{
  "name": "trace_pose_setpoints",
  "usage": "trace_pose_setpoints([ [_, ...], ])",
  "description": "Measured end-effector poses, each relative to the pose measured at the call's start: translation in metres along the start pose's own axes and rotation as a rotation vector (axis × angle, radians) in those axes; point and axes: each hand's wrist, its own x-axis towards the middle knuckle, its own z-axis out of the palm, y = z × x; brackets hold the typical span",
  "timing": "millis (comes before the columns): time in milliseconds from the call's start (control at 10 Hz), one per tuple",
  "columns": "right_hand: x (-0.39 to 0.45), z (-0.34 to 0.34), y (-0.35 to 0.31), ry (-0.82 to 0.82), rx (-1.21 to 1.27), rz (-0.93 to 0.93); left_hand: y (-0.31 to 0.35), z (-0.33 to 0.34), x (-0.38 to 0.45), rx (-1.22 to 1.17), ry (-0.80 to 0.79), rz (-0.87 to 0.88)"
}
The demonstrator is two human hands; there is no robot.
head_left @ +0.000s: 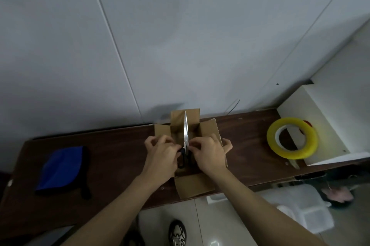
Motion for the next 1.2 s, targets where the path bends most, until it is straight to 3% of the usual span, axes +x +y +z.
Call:
trace_pose_setpoints([
  [300,-0.004,0.015,0.0,0.121,-0.121,-0.16,0.001,0.0,0.0,0.163,-0.109,0.087],
  [500,-0.008,0.013,-0.004,-0.031,-0.203,-0.142,0.0,0.004,0.001,0.249,-0.195,0.093],
  [700,-0.011,0.009,-0.009,-0.063,-0.255,-0.126,-0.002,0.004,0.001,0.247,-0.187,0.111],
  [1000,-0.007,-0.002,-0.013,-0.175,-0.313,-0.129,-0.008,0.003,-0.001,0.117,-0.09,0.181],
  [1100,-0.003,-0.007,-0.019,-0.072,-0.287,-0.147,-0.011,-0.011,0.003,0.118,0.073,0.219],
  [1200,0.011,-0.02,-0.032,0.217,-0.228,-0.205,-0.012,-0.045,0.013,0.093,0.272,0.131],
])
